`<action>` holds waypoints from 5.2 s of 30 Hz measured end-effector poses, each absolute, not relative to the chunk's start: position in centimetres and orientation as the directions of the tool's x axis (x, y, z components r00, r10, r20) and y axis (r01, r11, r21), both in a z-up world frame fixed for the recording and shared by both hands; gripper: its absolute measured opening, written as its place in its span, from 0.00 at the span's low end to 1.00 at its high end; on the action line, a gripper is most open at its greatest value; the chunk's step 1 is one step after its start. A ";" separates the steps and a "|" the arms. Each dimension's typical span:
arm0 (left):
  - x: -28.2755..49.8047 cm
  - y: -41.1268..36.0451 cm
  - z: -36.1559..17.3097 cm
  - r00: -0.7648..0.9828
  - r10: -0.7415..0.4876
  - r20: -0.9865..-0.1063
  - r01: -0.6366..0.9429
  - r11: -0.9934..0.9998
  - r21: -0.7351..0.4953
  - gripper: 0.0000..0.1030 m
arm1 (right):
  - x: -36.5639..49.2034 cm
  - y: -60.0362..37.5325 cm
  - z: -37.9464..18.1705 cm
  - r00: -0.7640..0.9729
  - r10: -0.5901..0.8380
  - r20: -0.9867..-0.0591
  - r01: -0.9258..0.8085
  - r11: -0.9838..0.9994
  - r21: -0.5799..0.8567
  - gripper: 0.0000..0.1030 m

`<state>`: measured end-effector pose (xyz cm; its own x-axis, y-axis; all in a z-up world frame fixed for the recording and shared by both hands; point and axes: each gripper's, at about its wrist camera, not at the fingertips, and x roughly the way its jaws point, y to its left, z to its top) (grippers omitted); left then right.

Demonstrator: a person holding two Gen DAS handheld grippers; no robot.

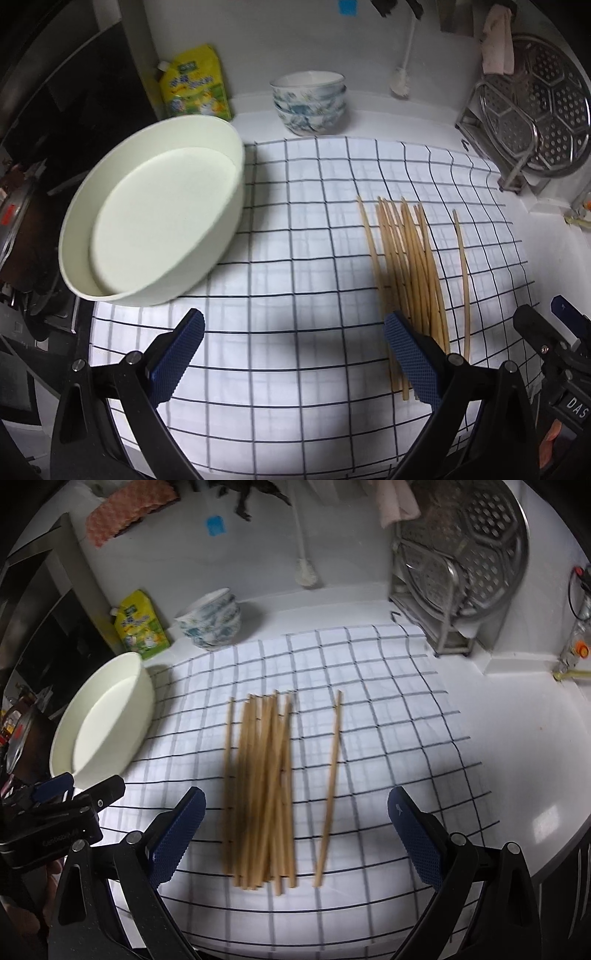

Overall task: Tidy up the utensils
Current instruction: 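Lower the left tool onto one chopstick and close it while the right tool grasps another, then carry the held chopsticks in both tools over the white oval basin, then open both tools to drop the chopsticks into the basin, then move both open tools back over the chopstick row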

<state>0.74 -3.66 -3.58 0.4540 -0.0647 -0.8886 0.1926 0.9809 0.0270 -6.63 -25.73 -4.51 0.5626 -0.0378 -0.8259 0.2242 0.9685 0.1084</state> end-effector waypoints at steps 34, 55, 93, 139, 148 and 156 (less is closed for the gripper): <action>4.3 -8.5 -13.6 0.396 -0.046 -0.917 0.174 0.984 0.026 0.94 | -3.0 -30.5 -14.9 0.445 -0.138 -0.885 0.267 0.963 -0.015 0.91; 3.9 -11.0 -13.0 0.397 -0.099 -0.913 0.270 0.963 0.013 0.08 | -2.0 -27.4 -14.1 0.470 -0.087 -0.879 0.076 0.995 -0.058 0.06; 13.7 15.9 -2.8 0.581 -0.011 -0.814 -0.003 1.000 -0.016 0.07 | 14.1 1.0 -5.5 0.527 0.325 -0.785 -0.274 0.940 0.205 0.06; 12.6 19.1 -3.0 0.554 -0.012 -0.832 -0.002 1.000 -0.016 0.54 | 11.9 -0.2 -5.3 0.540 0.233 -0.809 -0.130 0.972 0.193 0.25; 10.7 17.1 -1.3 0.574 -0.027 -0.818 0.017 1.000 -0.020 0.60 | 9.1 -2.7 -3.4 0.572 0.224 -0.789 -0.112 0.974 0.195 0.30; 9.0 14.1 -0.6 0.578 -0.053 -0.815 0.046 0.998 -0.032 0.61 | 6.8 -6.0 -2.4 0.589 0.209 -0.781 -0.096 0.977 0.189 0.32</action>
<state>9.04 14.07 -0.63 0.5776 -0.0529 -0.8146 0.0458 0.9984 -0.0324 6.84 -6.02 -2.38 0.5889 0.2086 -0.7809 -0.0957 0.9773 0.1889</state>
